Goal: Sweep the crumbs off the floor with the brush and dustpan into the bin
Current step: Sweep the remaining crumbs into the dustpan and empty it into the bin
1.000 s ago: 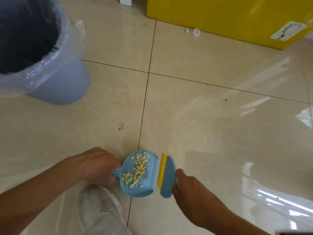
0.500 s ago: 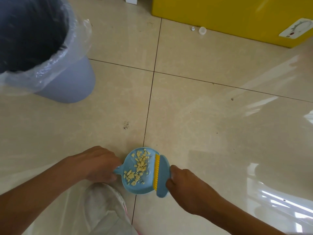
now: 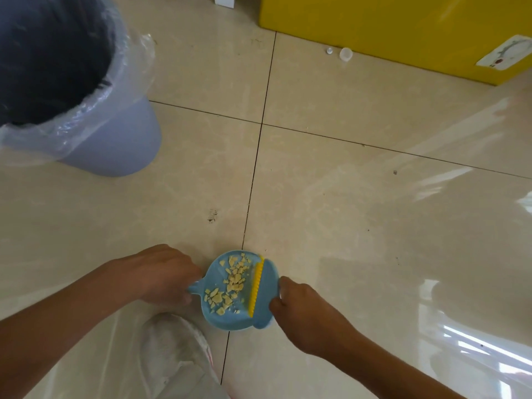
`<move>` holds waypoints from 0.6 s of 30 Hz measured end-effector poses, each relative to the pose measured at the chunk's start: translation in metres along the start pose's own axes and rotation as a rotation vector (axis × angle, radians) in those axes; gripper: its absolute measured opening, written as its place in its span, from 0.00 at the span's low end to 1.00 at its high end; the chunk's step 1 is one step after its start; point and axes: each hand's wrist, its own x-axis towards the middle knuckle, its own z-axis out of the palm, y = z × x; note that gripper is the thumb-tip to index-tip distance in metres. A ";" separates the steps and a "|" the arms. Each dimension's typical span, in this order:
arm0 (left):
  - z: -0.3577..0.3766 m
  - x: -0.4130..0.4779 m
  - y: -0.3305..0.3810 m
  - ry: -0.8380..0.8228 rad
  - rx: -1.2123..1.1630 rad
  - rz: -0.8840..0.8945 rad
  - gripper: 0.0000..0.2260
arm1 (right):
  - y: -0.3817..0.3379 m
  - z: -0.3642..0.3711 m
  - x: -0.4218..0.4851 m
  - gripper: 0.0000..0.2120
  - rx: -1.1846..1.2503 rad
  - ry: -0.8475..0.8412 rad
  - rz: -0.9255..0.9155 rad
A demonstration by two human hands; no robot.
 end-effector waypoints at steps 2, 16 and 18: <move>0.000 0.001 -0.003 -0.012 -0.026 0.002 0.14 | 0.005 -0.014 -0.004 0.12 -0.006 -0.004 -0.027; -0.010 -0.004 -0.016 -0.015 0.110 0.012 0.13 | 0.002 -0.007 0.017 0.09 -0.004 -0.058 -0.028; -0.009 0.002 -0.015 -0.028 0.095 0.013 0.14 | -0.007 -0.005 0.014 0.08 0.073 -0.025 -0.015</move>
